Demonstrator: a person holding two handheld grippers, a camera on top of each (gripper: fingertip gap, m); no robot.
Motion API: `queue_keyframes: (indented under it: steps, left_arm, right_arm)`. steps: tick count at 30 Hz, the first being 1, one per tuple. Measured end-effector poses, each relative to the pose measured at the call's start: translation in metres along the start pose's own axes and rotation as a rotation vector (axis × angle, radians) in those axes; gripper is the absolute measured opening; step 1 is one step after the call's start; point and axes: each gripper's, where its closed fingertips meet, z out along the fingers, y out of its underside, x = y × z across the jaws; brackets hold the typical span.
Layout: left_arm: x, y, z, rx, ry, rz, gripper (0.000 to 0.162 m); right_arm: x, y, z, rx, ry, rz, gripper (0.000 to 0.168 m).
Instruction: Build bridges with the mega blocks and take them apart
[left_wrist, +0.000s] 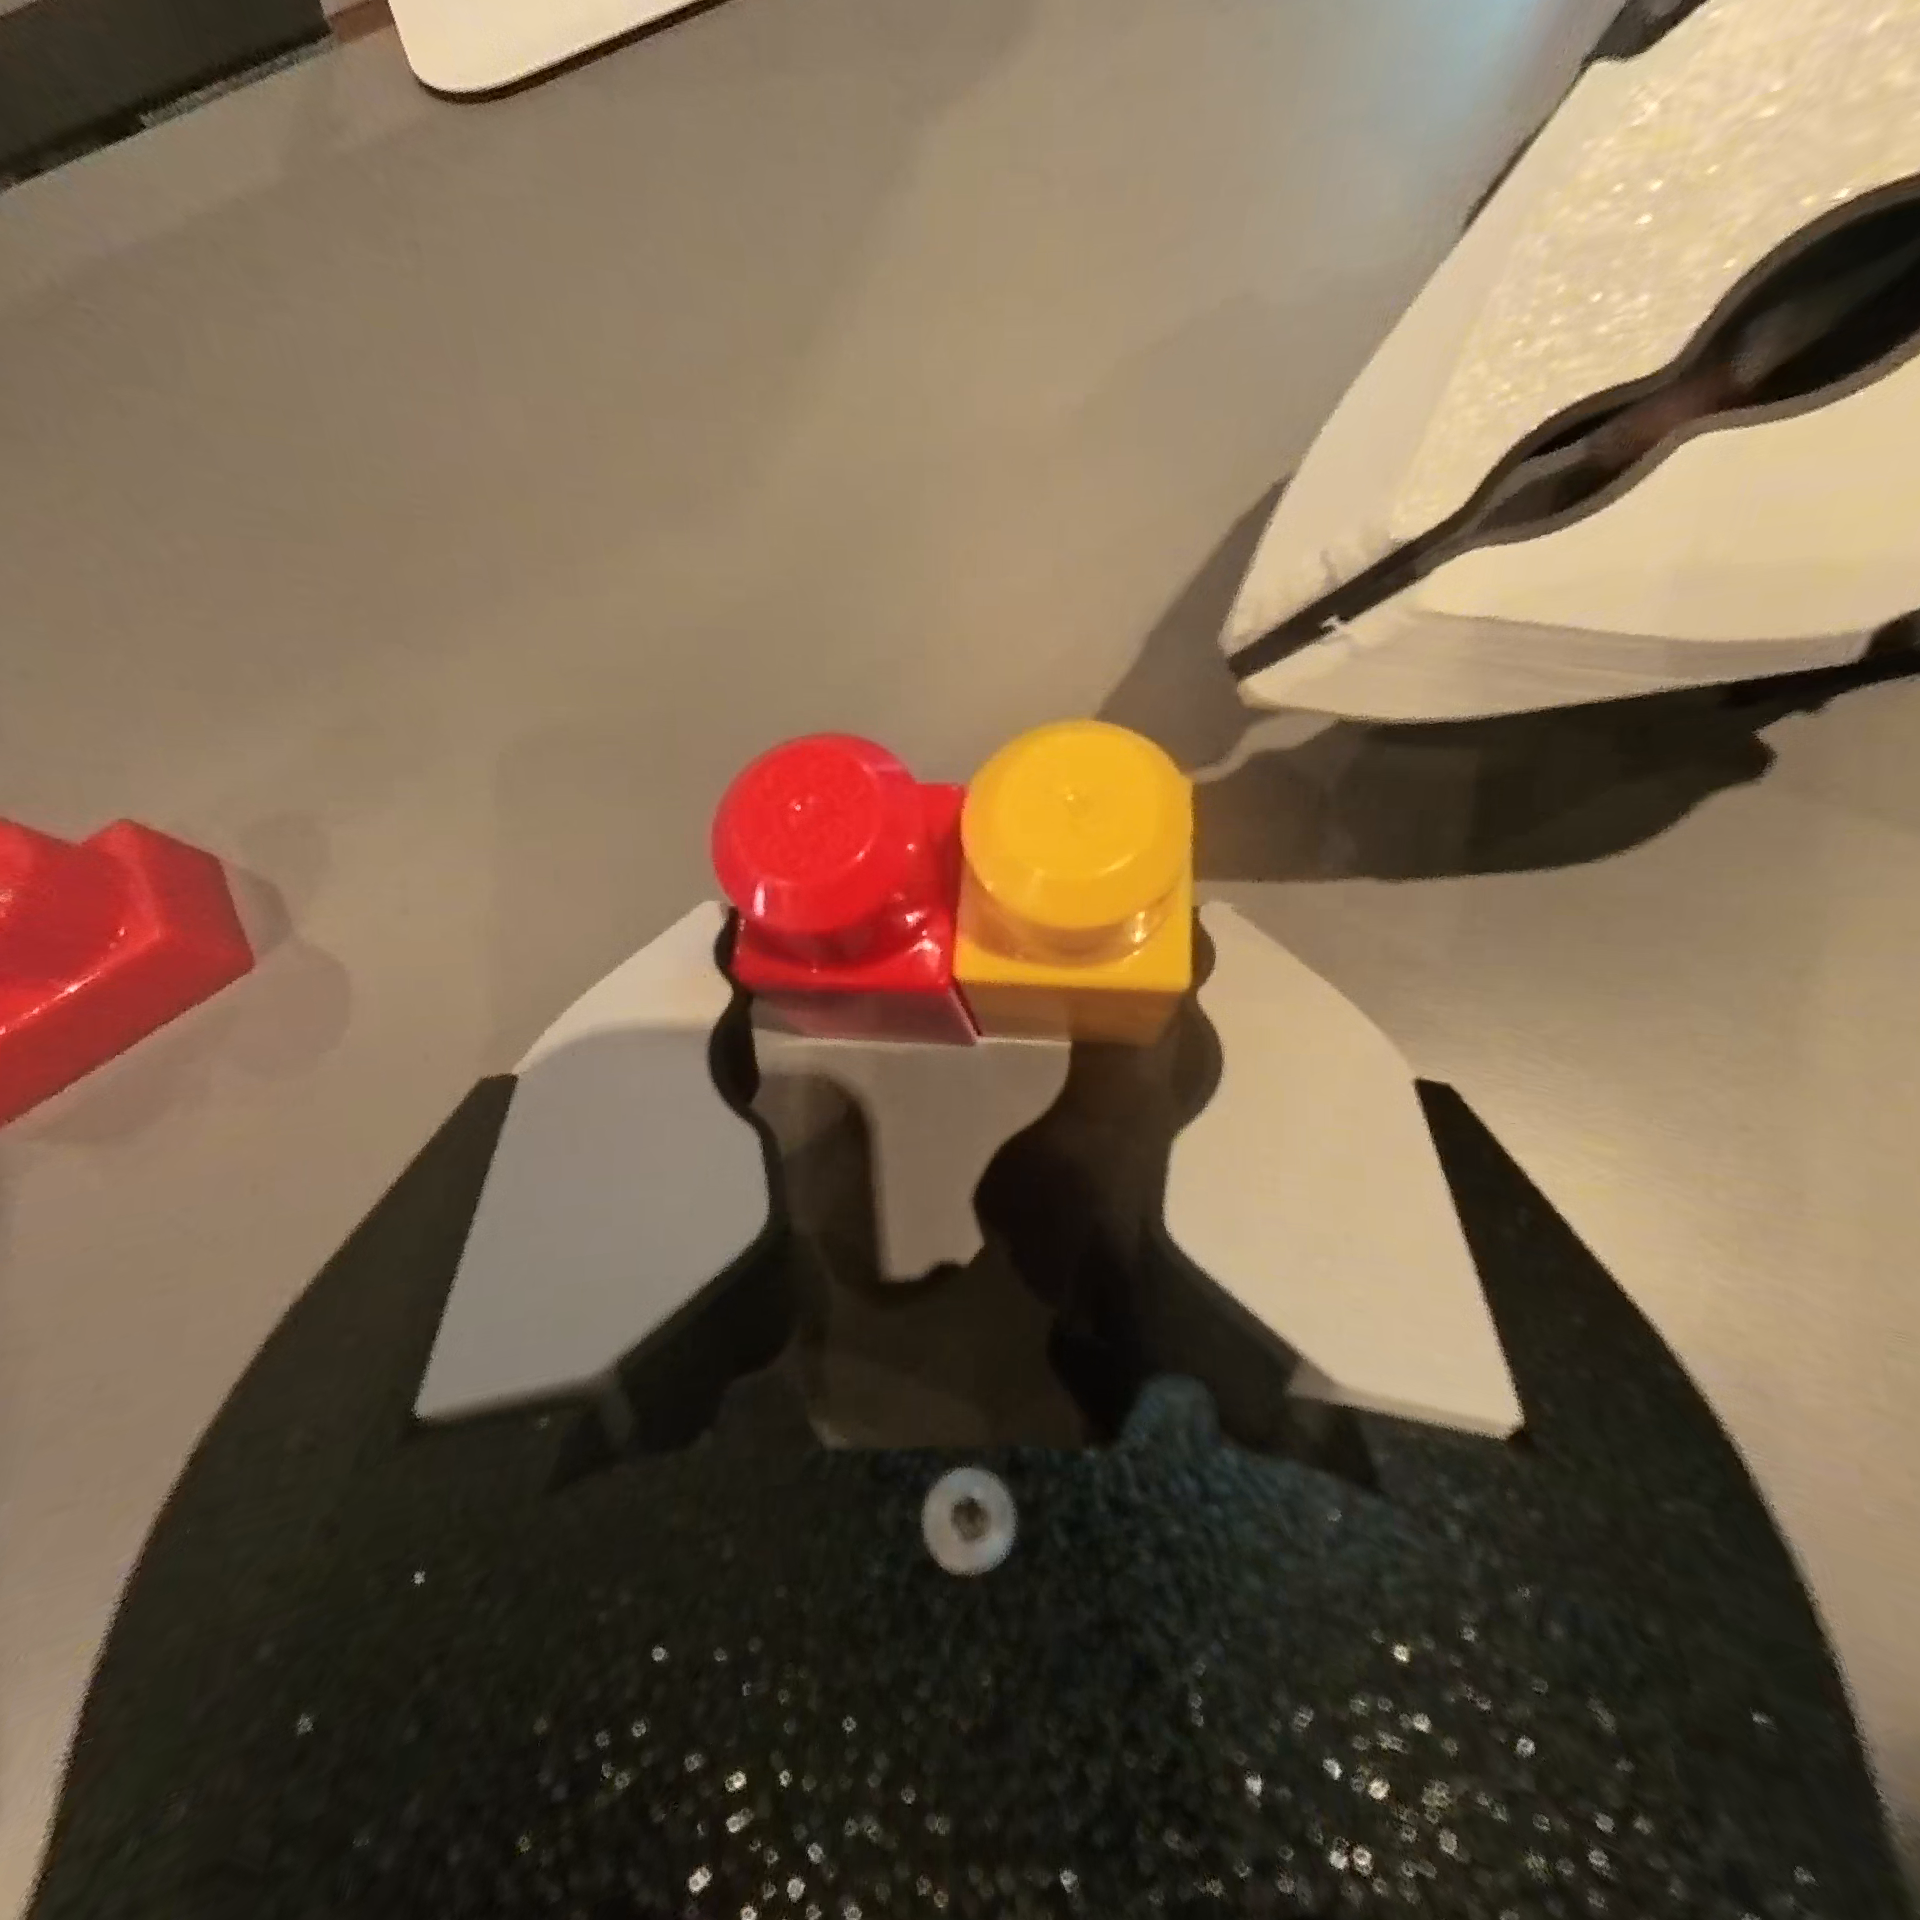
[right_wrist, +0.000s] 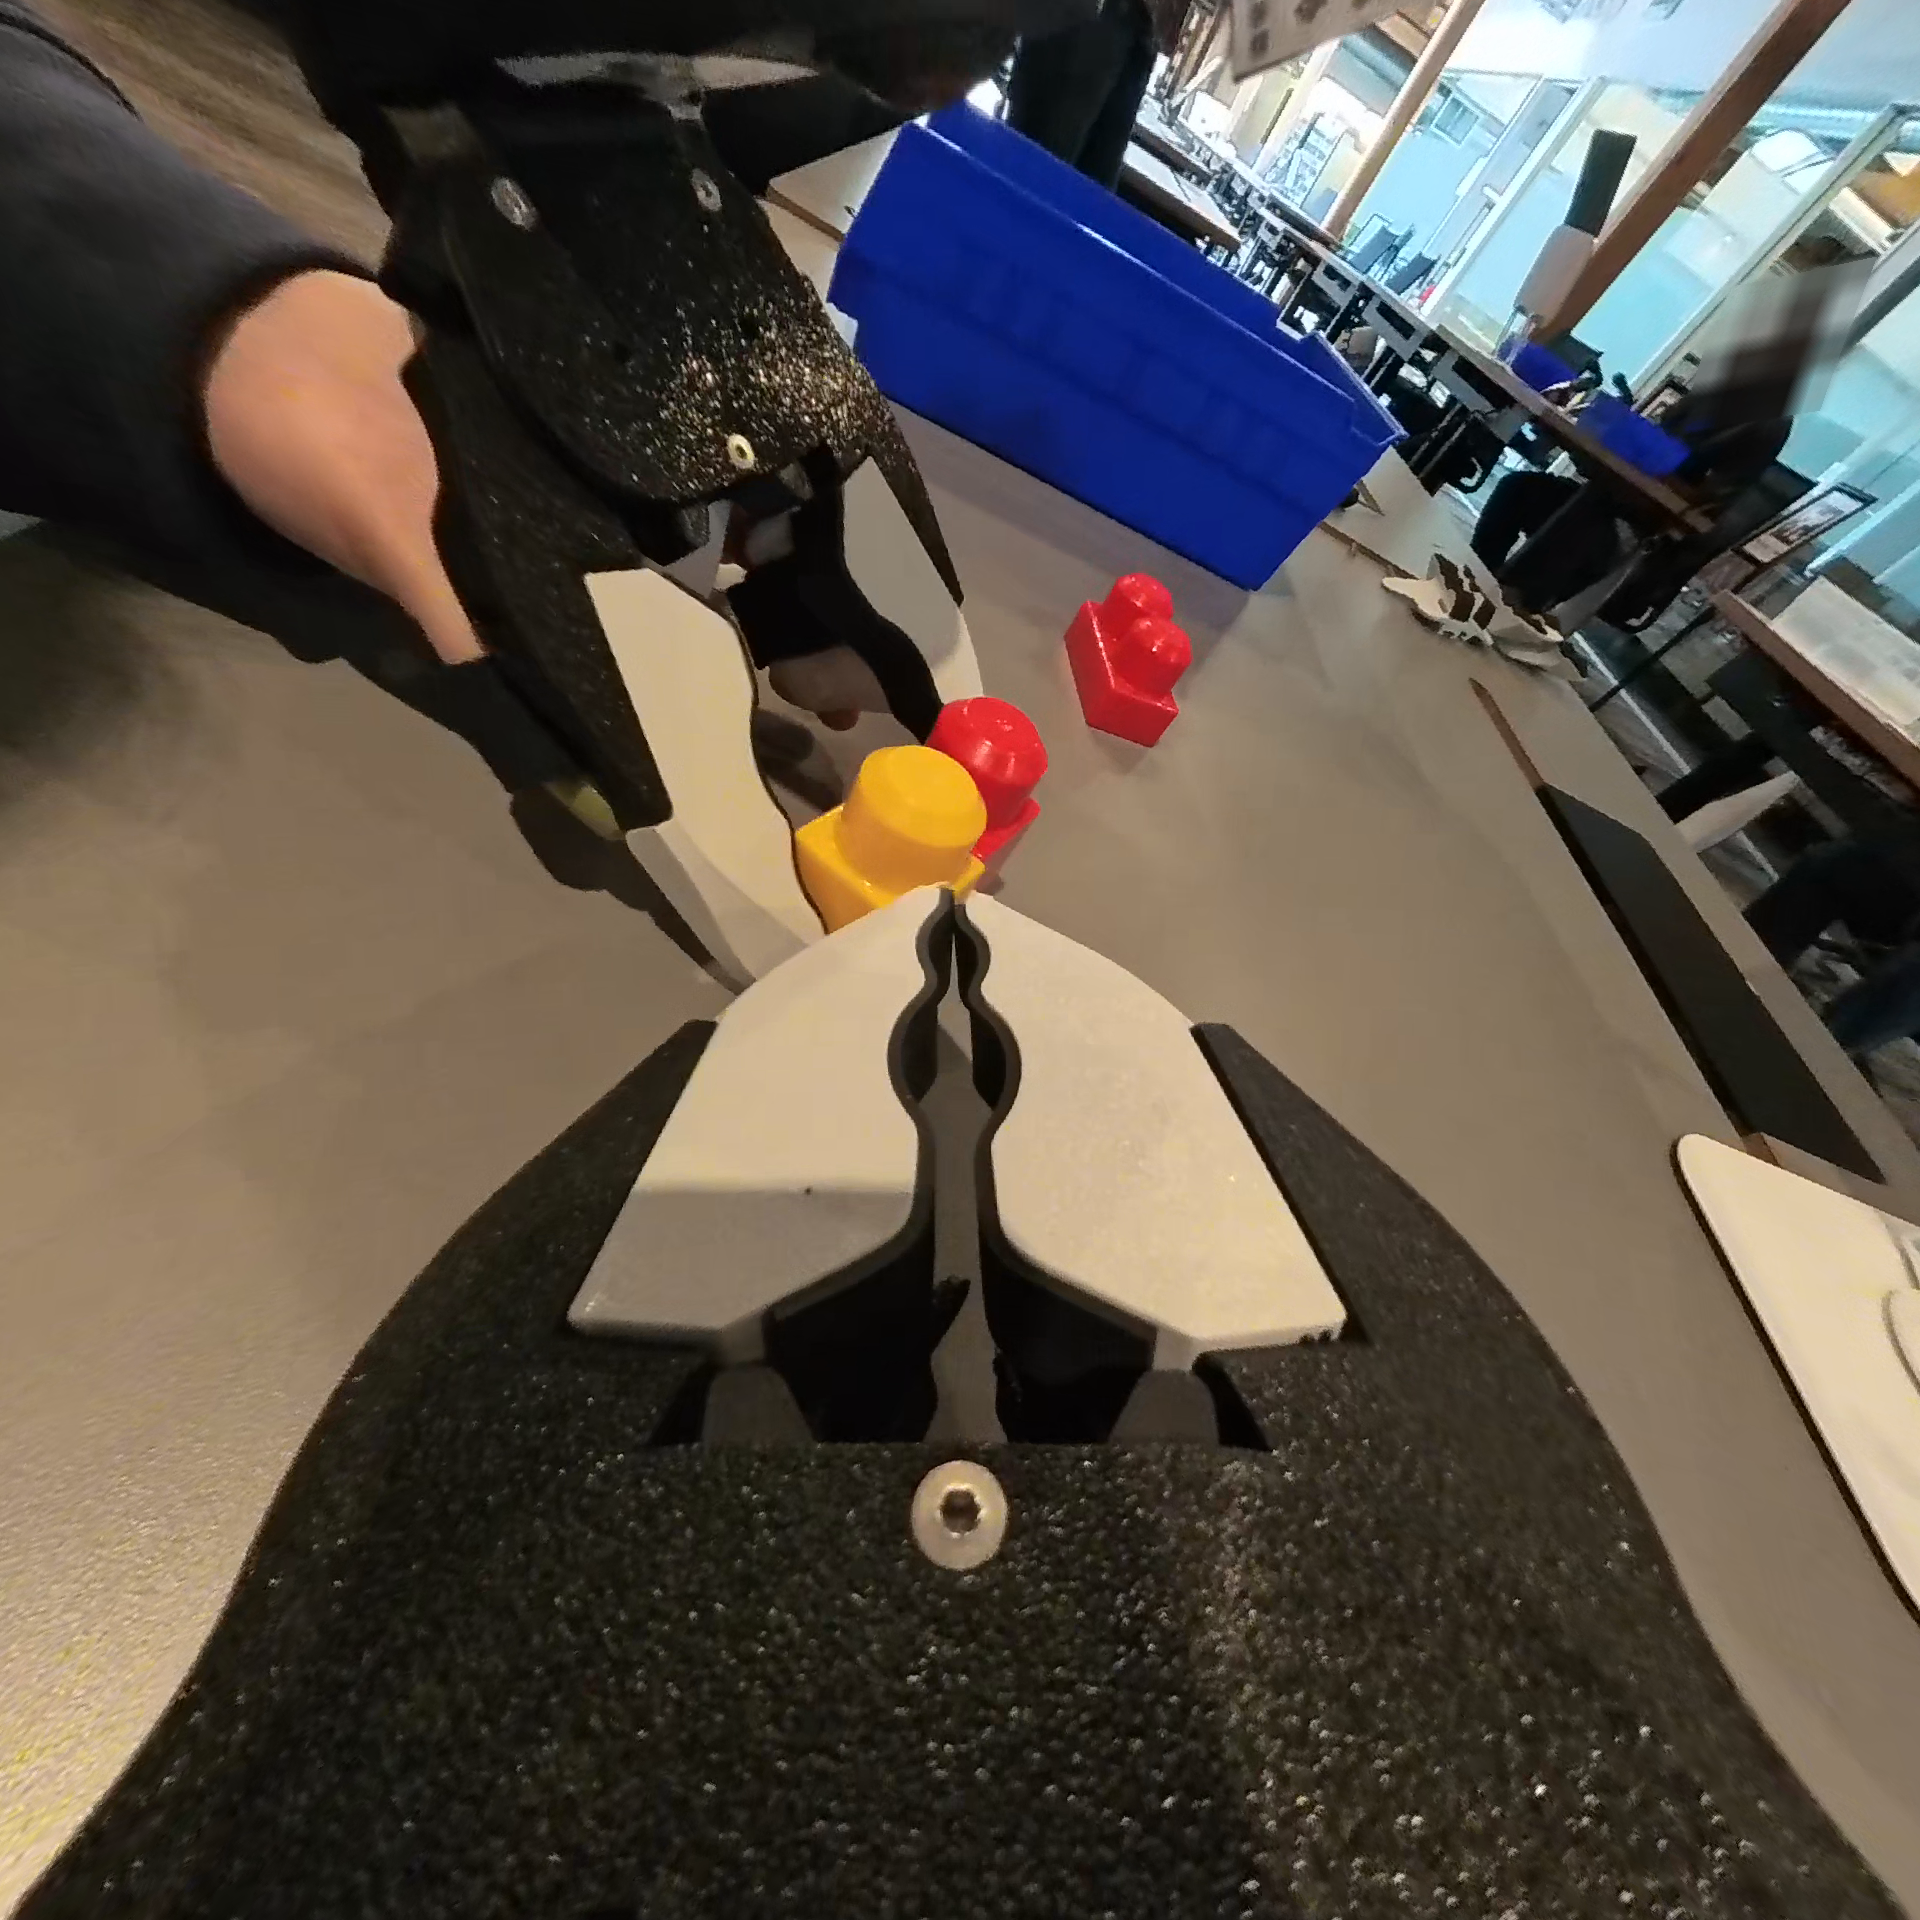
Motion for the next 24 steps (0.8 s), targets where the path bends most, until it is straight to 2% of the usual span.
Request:
queue_keyframes:
  steps: [9,18,24]
  left_arm:
    - [0.002,-0.001,0.001,0.008,0.053,0.041,0.077]
    - [0.034,0.006,-0.014,0.062,0.403,0.326,0.077]
    - [0.038,0.01,-0.019,0.073,0.482,0.383,0.077]
  right_arm:
    - [0.001,0.001,0.0,-0.005,0.006,0.0,0.0]
    - [-0.003,0.001,0.001,-0.008,-0.021,-0.005,0.0]
    - [-0.008,0.004,0.003,-0.035,-0.044,-0.02,0.0]
